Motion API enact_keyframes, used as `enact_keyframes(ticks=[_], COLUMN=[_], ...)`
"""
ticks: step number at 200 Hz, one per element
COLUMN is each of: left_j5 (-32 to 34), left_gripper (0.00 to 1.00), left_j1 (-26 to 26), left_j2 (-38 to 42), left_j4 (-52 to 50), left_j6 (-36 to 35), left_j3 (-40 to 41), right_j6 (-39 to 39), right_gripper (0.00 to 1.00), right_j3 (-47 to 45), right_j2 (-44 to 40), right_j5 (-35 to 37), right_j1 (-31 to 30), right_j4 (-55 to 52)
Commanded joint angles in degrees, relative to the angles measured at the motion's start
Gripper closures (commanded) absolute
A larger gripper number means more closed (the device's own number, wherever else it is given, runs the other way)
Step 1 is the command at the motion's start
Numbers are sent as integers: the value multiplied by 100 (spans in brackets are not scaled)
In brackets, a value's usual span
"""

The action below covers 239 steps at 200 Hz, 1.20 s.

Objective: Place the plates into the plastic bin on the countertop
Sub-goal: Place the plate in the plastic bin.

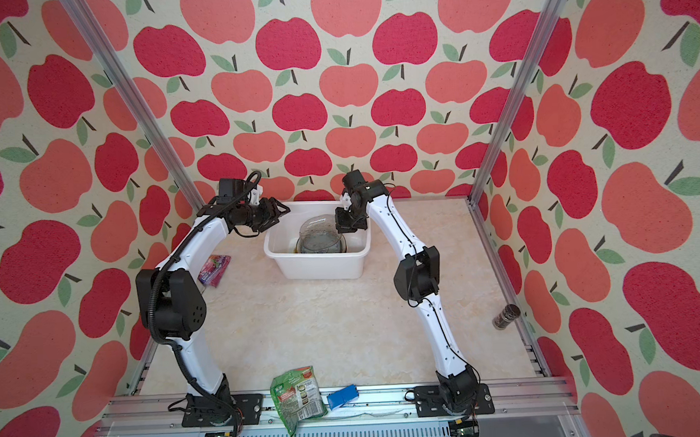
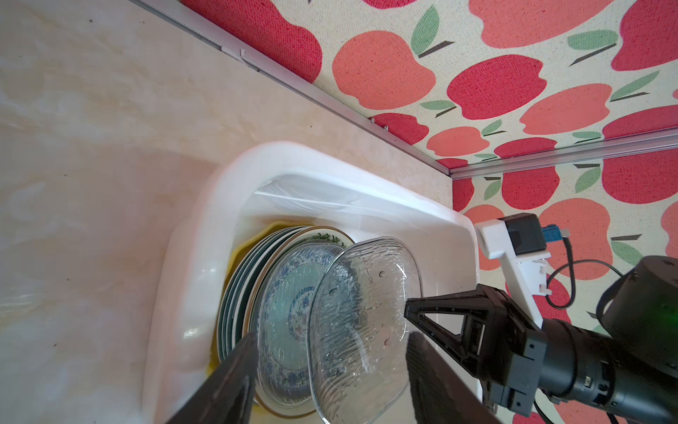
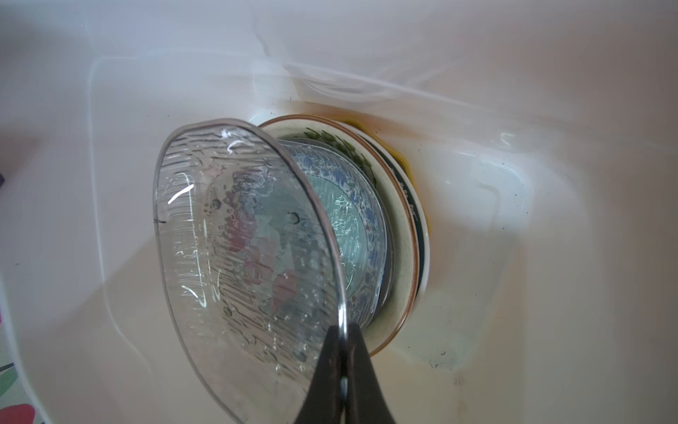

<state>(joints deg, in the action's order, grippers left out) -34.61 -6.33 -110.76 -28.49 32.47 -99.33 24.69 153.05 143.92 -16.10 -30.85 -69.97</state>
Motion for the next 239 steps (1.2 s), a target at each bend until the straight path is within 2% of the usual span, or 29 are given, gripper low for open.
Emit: enact_keyframes(ticks=[1,20,37,44,60,71,91,154,163,208,231,239], left_j5=[-103,-85,-72,-70,-72,-72,-72,-123,-125,-36,263,387], left_gripper=[33,33,33,33,33,33,33,33,33,32,30,25], left_j1=[32,32,36,36,35,35,39,9,-4,-72,-70,-46], left_j2=[-116,-151,-171,-190,-229,-277,-314,-479,-505,-612,-665,-682], left_j4=[-247,-341,-385,-399,-418,-461,-456,-494,-511,-646,-1010,-1153], left_j6=[-170,-201,-206,-206,-197,-197,-184,-145,-153,-193,-380,-458], left_j3=[-247,-323,-355,-372,-406,-466,-504,-793,-853,-1182,-1777,-2069], right_j6=[14,70,81,104,115,131,174,194,199,110,237,260], right_gripper=[100,100,95,88,86,77,69,60,55,55,56,56], right_j3=[252,297,297,310,353,368,374,393,398,424,518,541], right_j2=[178,275,311,326,369,378,382,238,214,-78,-424,-581], right_j5=[-183,-248,-268,-262,-317,-356,-406,-223,-212,-162,-149,-154], right_j1=[-3,-5,-5,-1,-2,-1,-5,82,121,261,439,533], right_j4=[10,-5,-16,-33,-89,-134,-148,-321,-379,-68,497,745])
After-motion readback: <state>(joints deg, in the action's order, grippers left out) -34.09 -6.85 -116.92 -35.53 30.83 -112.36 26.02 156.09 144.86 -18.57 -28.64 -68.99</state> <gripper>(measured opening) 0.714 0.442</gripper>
